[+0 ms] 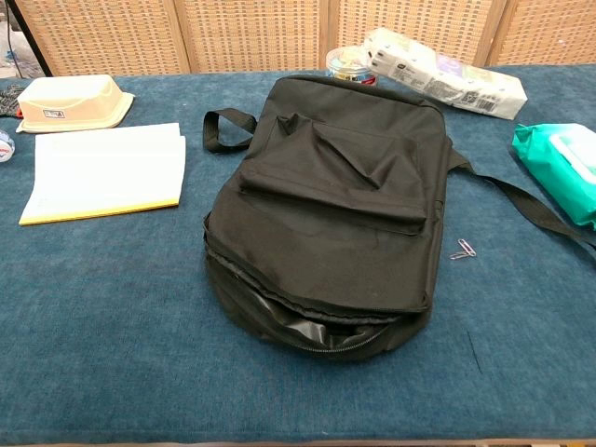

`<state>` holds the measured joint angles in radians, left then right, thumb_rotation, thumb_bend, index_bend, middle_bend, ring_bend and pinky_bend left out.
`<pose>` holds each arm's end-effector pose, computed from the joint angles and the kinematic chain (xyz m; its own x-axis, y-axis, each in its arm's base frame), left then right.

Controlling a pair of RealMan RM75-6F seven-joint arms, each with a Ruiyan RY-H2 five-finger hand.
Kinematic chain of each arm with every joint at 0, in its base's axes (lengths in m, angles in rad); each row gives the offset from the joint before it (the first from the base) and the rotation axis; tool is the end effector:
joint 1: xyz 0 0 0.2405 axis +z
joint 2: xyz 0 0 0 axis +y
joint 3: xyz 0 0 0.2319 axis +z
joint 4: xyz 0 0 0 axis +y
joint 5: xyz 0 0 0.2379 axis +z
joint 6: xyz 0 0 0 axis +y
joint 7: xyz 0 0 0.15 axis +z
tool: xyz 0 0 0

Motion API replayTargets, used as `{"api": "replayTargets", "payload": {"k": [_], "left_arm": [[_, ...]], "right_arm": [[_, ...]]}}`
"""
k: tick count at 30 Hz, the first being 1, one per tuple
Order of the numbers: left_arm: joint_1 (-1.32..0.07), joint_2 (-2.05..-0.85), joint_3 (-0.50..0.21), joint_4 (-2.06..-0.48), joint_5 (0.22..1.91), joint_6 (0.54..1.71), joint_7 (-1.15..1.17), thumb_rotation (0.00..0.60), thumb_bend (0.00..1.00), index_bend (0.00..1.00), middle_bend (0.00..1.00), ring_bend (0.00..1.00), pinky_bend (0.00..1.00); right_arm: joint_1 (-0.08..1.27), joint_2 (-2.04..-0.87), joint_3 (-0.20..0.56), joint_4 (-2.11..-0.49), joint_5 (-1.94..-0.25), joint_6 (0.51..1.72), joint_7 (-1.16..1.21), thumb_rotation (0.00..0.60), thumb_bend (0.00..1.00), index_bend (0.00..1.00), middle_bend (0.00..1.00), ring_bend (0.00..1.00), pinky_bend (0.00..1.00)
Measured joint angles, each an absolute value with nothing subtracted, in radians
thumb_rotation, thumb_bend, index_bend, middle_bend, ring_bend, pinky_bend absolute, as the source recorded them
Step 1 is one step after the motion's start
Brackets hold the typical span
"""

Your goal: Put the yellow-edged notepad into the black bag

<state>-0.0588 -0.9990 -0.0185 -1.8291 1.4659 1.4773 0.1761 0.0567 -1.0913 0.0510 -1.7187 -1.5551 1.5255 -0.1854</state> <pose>-0.2766 0.1696 0.1335 0.4645 0.0642 0.8833 0.8836 0.0334 -0.4671 -0.2743 -0.1778 0.1239 0.4928 0.0315 0.8696 -0.8687 -0.0403 0.4937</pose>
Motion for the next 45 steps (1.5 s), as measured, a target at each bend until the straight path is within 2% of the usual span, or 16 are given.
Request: {"api": "replayTargets", "payload": {"k": [8, 15, 21, 28, 35, 45], "left_arm": [[-0.069, -1.018, -0.025, -1.802, 1.482, 1.478, 0.172, 0.600, 0.00, 0.00, 0.00, 0.00, 0.00], [-0.123, -1.082, -0.049, -1.739, 1.504, 1.440, 0.159, 0.600, 0.00, 0.00, 0.00, 0.00, 0.00], [-0.230, -1.190, -0.085, -1.647, 1.510, 1.326, 0.165, 0.600, 0.00, 0.00, 0.00, 0.00, 0.00], [-0.373, -1.396, -0.131, -1.506, 1.470, 1.171, 0.217, 0.600, 0.00, 0.00, 0.00, 0.00, 0.00], [-0.476, -1.562, -0.179, -1.362, 1.411, 1.108, 0.271, 0.600, 0.00, 0.00, 0.00, 0.00, 0.00], [-0.566, -1.674, -0.217, -1.245, 1.325, 1.044, 0.324, 0.600, 0.00, 0.00, 0.00, 0.00, 0.00]], "right_arm": [[0.058, -1.091, 0.053, -1.716, -1.548, 1.521, -0.175, 0.600, 0.00, 0.00, 0.00, 0.00, 0.00], [0.058, -1.086, 0.058, -1.717, -1.540, 1.521, -0.156, 0.600, 0.00, 0.00, 0.00, 0.00, 0.00], [0.063, -1.085, 0.062, -1.710, -1.523, 1.504, -0.141, 0.600, 0.00, 0.00, 0.00, 0.00, 0.00], [0.071, -1.087, 0.064, -1.702, -1.507, 1.482, -0.128, 0.600, 0.00, 0.00, 0.00, 0.00, 0.00], [0.074, -1.087, 0.066, -1.697, -1.496, 1.474, -0.119, 0.600, 0.00, 0.00, 0.00, 0.00, 0.00], [0.080, -1.091, 0.070, -1.687, -1.475, 1.456, -0.111, 0.600, 0.00, 0.00, 0.00, 0.00, 0.00]]}}
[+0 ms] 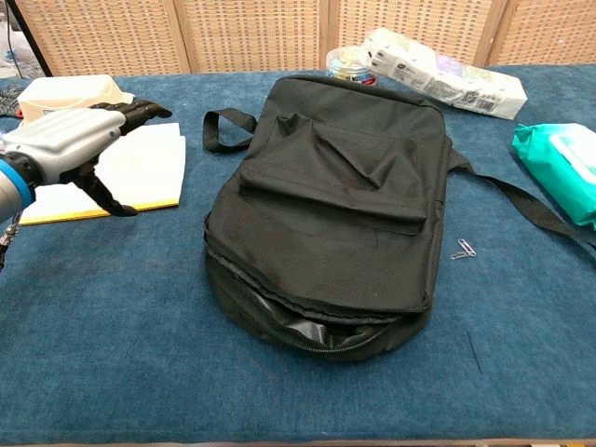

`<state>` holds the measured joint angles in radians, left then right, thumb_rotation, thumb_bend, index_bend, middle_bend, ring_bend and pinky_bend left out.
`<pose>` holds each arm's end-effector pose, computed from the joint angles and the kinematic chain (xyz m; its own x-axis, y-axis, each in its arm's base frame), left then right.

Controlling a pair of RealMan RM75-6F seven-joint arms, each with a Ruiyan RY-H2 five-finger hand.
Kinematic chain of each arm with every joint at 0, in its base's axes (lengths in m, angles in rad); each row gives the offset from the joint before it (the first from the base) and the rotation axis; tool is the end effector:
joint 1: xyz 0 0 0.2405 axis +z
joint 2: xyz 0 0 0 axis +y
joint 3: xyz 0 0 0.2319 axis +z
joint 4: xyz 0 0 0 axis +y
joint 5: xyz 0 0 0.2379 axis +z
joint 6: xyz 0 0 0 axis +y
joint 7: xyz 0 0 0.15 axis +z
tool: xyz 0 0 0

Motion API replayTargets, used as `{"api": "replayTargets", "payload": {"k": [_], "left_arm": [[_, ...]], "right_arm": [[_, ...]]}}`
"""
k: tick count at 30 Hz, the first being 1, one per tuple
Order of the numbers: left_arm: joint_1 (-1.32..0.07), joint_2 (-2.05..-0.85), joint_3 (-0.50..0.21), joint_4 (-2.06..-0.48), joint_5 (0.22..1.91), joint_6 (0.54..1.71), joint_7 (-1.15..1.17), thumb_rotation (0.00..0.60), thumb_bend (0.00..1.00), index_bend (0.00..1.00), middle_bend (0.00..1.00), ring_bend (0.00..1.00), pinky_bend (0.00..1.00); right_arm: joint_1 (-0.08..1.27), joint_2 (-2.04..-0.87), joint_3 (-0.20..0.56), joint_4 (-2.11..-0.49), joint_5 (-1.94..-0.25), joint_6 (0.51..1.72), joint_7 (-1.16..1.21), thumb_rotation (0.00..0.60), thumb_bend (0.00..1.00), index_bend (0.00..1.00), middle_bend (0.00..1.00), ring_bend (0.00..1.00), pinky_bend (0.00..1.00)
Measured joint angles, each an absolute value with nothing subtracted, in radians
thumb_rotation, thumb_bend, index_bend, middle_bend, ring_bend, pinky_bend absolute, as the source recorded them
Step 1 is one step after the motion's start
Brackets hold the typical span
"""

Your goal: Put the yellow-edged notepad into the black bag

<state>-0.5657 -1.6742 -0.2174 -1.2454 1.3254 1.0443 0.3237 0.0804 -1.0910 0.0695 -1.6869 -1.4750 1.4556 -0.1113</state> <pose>-0.1829 0.3349 -0.0484 0.5021 0.1224 0.8561 0.8406 -0.3018 -0.4499 -0.2905 -0.1896 0.1238 0.4502 -0.0190 0.8927 -0.8928 0.0101 0.4504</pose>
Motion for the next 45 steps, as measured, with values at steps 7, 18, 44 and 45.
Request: {"api": "replayTargets", "payload": {"k": [7, 18, 44, 45], "left_arm": [[-0.601, -1.733, -0.226, -1.171, 1.304, 1.035, 0.303, 0.600, 0.00, 0.00, 0.00, 0.00, 0.00], [-0.640, -1.795, -0.225, -1.074, 1.285, 1.024, 0.268, 0.600, 0.00, 0.00, 0.00, 0.00, 0.00], [-0.673, -1.854, -0.217, -0.899, 1.236, 0.995, 0.278, 0.600, 0.05, 0.00, 0.00, 0.00, 0.00], [-0.672, -1.856, -0.218, -0.893, 1.232, 0.995, 0.282, 0.600, 0.06, 0.00, 0.00, 0.00, 0.00]], "right_arm": [[0.083, -1.093, 0.071, -1.685, -1.467, 1.450, -0.111, 0.600, 0.00, 0.00, 0.00, 0.00, 0.00], [0.085, -1.092, 0.073, -1.681, -1.459, 1.445, -0.105, 0.600, 0.00, 0.00, 0.00, 0.00, 0.00], [0.087, -1.090, 0.073, -1.681, -1.453, 1.442, -0.096, 0.600, 0.00, 0.00, 0.00, 0.00, 0.00], [0.087, -1.090, 0.073, -1.681, -1.453, 1.442, -0.095, 0.600, 0.00, 0.00, 0.00, 0.00, 0.00]]}}
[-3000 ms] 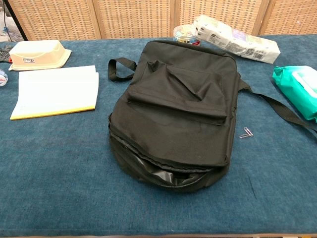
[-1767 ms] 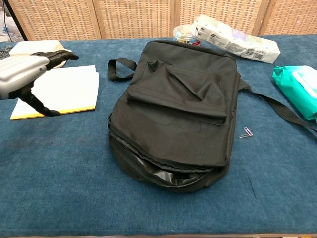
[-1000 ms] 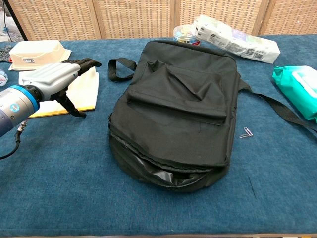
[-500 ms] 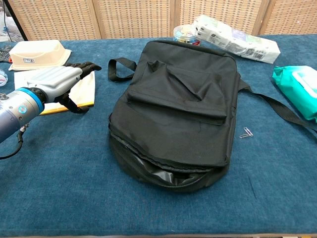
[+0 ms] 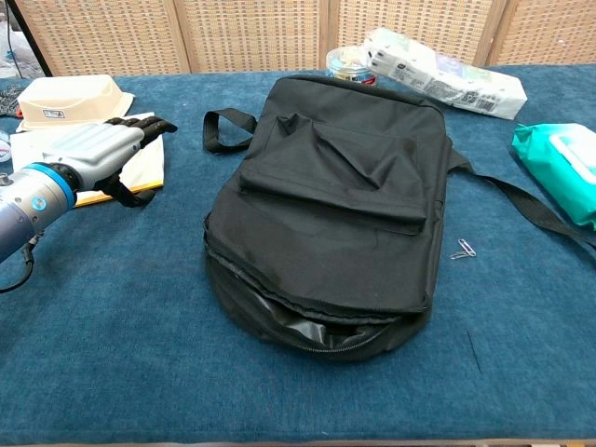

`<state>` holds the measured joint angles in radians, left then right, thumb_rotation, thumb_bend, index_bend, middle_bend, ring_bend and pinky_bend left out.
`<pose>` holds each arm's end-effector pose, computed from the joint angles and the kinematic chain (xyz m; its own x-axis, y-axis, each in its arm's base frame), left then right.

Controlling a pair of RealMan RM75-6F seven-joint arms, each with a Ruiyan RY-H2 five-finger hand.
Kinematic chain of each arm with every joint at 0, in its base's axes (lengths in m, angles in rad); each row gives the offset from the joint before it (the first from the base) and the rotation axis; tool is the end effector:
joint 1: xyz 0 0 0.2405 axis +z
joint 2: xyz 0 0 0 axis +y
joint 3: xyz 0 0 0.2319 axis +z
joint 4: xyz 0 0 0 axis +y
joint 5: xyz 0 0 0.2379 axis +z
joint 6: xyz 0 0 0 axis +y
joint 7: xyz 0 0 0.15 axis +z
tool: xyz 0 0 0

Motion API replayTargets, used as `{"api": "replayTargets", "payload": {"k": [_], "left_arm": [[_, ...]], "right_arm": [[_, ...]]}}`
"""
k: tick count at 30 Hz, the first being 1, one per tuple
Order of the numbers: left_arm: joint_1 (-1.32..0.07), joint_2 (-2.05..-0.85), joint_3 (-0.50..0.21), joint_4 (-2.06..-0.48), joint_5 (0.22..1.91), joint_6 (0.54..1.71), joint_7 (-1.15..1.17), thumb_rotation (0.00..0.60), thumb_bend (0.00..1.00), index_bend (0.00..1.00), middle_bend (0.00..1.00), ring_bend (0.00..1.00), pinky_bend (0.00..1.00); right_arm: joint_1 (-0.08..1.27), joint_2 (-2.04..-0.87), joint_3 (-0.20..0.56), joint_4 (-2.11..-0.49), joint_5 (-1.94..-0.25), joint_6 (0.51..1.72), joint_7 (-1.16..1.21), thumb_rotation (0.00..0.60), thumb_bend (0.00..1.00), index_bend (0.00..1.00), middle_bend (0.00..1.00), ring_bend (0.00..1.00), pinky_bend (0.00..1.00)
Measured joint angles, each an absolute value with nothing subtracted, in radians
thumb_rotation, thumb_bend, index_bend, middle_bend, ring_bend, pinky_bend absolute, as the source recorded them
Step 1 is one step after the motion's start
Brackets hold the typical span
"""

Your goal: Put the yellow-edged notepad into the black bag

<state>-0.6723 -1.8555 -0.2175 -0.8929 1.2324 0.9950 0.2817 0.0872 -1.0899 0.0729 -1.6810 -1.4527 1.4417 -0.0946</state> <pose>-0.2048 0.3726 -0.0742 0.5600 0.1274 0.8186 0.8210 -0.2182 -0.5277 -0.2942 -0.1924 0.1245 0.4385 -0.0278 0.8983 -0.8980 0.0257 0.4392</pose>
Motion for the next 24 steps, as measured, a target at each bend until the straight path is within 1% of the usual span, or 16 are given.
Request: {"api": "replayTargets", "payload": {"k": [5, 10, 15, 18, 24], "left_arm": [[-0.672, -1.859, -0.225, -0.859, 1.213, 0.990, 0.287, 0.600, 0.14, 0.00, 0.00, 0.00, 0.00], [-0.672, -1.859, -0.230, -0.828, 1.199, 0.982, 0.285, 0.600, 0.26, 0.00, 0.00, 0.00, 0.00], [-0.672, -1.860, -0.237, -0.798, 1.185, 0.976, 0.284, 0.600, 0.34, 0.00, 0.00, 0.00, 0.00], [-0.672, -1.862, -0.244, -0.776, 1.174, 0.972, 0.282, 0.600, 0.36, 0.00, 0.00, 0.00, 0.00], [-0.677, -1.860, -0.255, -0.740, 1.158, 0.954, 0.272, 0.600, 0.36, 0.00, 0.00, 0.00, 0.00]], "right_arm": [[0.088, -1.089, 0.073, -1.683, -1.454, 1.441, -0.089, 0.600, 0.00, 0.00, 0.00, 0.00, 0.00], [0.089, -1.089, 0.072, -1.684, -1.455, 1.441, -0.090, 0.600, 0.00, 0.00, 0.00, 0.00, 0.00], [0.089, -1.089, 0.070, -1.685, -1.458, 1.441, -0.091, 0.600, 0.00, 0.00, 0.00, 0.00, 0.00], [0.089, -1.089, 0.070, -1.685, -1.459, 1.441, -0.091, 0.600, 0.00, 0.00, 0.00, 0.00, 0.00], [0.089, -1.089, 0.069, -1.686, -1.461, 1.443, -0.090, 0.600, 0.00, 0.00, 0.00, 0.00, 0.00]]}}
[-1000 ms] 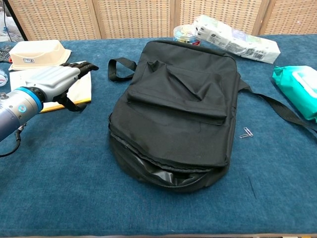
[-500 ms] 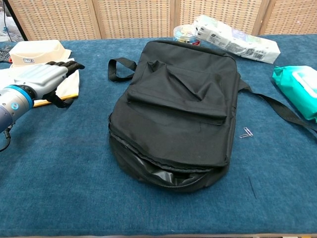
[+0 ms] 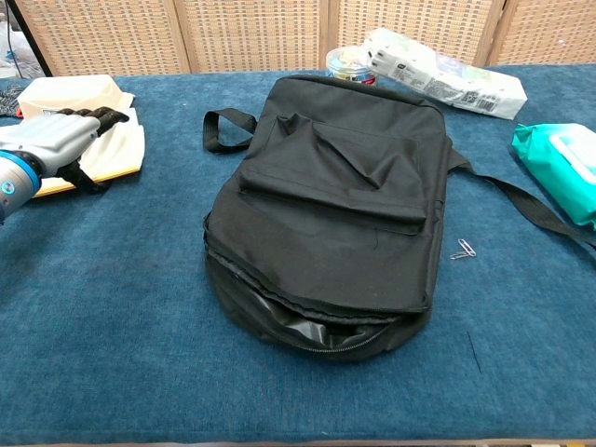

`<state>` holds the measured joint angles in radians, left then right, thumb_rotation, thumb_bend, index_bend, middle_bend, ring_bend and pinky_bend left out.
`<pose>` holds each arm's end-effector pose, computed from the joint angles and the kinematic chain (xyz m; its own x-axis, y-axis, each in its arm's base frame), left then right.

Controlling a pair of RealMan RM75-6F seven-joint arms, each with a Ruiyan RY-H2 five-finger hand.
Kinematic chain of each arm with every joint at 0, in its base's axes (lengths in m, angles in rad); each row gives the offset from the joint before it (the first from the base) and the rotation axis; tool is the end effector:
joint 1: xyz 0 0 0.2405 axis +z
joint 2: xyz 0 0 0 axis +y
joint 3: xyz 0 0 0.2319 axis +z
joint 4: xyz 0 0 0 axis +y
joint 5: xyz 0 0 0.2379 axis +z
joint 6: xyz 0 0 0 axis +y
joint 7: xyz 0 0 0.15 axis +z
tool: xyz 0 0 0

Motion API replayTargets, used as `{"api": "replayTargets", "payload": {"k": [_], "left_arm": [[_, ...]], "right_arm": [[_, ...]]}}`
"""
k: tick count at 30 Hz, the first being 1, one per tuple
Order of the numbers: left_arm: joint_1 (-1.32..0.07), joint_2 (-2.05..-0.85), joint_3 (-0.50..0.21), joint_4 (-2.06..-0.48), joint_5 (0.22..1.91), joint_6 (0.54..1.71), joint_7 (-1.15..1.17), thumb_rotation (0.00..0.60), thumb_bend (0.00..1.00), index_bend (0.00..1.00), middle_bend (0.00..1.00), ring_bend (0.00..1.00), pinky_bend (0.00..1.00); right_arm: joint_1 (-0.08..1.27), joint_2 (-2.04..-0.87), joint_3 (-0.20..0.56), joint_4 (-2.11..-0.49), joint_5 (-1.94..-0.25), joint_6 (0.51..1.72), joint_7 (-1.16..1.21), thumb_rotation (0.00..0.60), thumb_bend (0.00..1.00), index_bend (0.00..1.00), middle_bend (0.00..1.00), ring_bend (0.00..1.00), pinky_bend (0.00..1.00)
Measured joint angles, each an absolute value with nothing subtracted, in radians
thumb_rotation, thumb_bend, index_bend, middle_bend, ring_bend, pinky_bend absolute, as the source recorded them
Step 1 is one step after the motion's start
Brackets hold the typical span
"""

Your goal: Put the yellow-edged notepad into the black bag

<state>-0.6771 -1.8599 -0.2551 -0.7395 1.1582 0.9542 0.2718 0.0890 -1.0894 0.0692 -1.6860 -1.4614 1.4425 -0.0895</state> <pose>-0.2473 0.3971 -0.0456 0.5937 0.1238 0.7951 0.8045 -0.0699 -0.5898 -0.2918 -0.1920 0.1233 0.4313 -0.0294 0.9017 -0.9018 0.0153 0.4318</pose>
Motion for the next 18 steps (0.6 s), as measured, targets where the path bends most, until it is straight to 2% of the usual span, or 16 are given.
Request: {"api": "replayTargets", "payload": {"k": [7, 11, 12, 16, 18], "left_arm": [[-0.684, -1.863, -0.264, -0.702, 1.148, 0.939, 0.247, 0.600, 0.37, 0.00, 0.00, 0.00, 0.01], [-0.685, -1.872, -0.261, -0.684, 1.158, 0.950, 0.232, 0.600, 0.38, 0.02, 0.01, 0.01, 0.16], [-0.685, -1.874, -0.260, -0.680, 1.161, 0.953, 0.229, 0.600, 0.39, 0.08, 0.06, 0.04, 0.22], [-0.685, -1.884, -0.256, -0.660, 1.174, 0.976, 0.221, 0.600, 0.46, 0.39, 0.36, 0.30, 0.44], [-0.684, -1.889, -0.252, -0.652, 1.181, 0.987, 0.220, 0.600, 0.49, 0.47, 0.43, 0.36, 0.50]], "right_arm": [[0.090, -1.090, 0.068, -1.686, -1.462, 1.441, -0.090, 0.600, 0.00, 0.00, 0.00, 0.00, 0.00], [0.091, -1.091, 0.068, -1.686, -1.462, 1.439, -0.090, 0.600, 0.00, 0.00, 0.00, 0.00, 0.00], [0.091, -1.091, 0.068, -1.686, -1.462, 1.439, -0.090, 0.600, 0.00, 0.00, 0.00, 0.00, 0.00], [0.090, -1.091, 0.068, -1.687, -1.463, 1.441, -0.090, 0.600, 0.00, 0.00, 0.00, 0.00, 0.00], [0.090, -1.090, 0.068, -1.687, -1.463, 1.441, -0.089, 0.600, 0.00, 0.00, 0.00, 0.00, 0.00]]}}
